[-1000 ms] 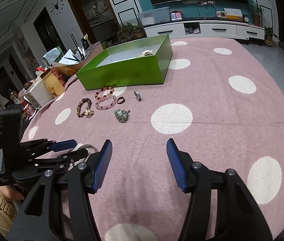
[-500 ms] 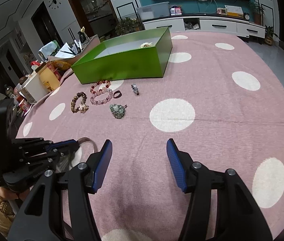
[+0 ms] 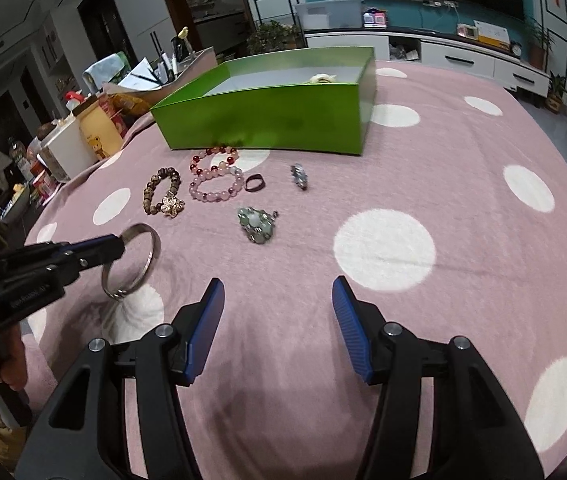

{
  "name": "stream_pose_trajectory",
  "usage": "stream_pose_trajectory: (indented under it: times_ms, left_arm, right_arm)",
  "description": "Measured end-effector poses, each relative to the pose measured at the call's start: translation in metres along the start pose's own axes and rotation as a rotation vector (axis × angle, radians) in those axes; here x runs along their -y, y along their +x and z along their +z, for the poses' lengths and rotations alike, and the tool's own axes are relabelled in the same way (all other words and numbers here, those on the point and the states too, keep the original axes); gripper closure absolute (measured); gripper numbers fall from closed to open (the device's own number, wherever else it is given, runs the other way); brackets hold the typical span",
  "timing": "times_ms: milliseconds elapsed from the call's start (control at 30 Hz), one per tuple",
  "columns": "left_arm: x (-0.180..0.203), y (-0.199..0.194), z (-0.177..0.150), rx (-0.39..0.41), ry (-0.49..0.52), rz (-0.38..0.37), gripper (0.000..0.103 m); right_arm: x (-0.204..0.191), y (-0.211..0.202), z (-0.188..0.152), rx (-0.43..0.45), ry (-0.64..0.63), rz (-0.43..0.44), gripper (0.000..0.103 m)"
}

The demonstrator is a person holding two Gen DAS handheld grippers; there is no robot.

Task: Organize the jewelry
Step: 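Grasp the silver bangle with the left tool, then lift the bangle with the left tool while the right tool grasps the green pendant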

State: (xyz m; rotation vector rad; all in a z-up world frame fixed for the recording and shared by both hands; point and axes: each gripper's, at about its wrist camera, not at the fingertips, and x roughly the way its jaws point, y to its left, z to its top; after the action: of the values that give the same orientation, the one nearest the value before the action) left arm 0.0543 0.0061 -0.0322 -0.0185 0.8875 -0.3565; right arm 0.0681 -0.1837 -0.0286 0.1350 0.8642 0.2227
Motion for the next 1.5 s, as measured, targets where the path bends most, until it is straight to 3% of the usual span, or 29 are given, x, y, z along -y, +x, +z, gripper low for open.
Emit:
stream_pose_trajectory:
  times_ms: [300,633,900,1200,1500]
  left_arm:
    - [-0.020,-0.002,0.011,0.022,-0.055,0.024,0.100]
    - [-0.030,0.006,0.014,0.015,-0.071,0.023,0.098]
    - [-0.032,0.010,0.015,0.018,-0.078,0.016,0.098]
    - [-0.032,0.005,0.025,0.042,-0.080,0.010,0.098]
    - [-0.025,-0.004,0.060,0.103,-0.063,0.010,0.098]
  right_arm:
    - [-0.015,0.030,0.025,-0.012,-0.091,-0.012,0.050]
    - [-0.020,0.062,0.037,-0.060,-0.151,-0.025,0.073]
    - [-0.026,0.061,0.040,-0.034,-0.180,-0.018,0.091]
    - [-0.024,0.039,0.049,0.019,-0.172,0.000,0.091]
    - [-0.022,0.011,0.075,0.103,-0.174,0.000,0.091]
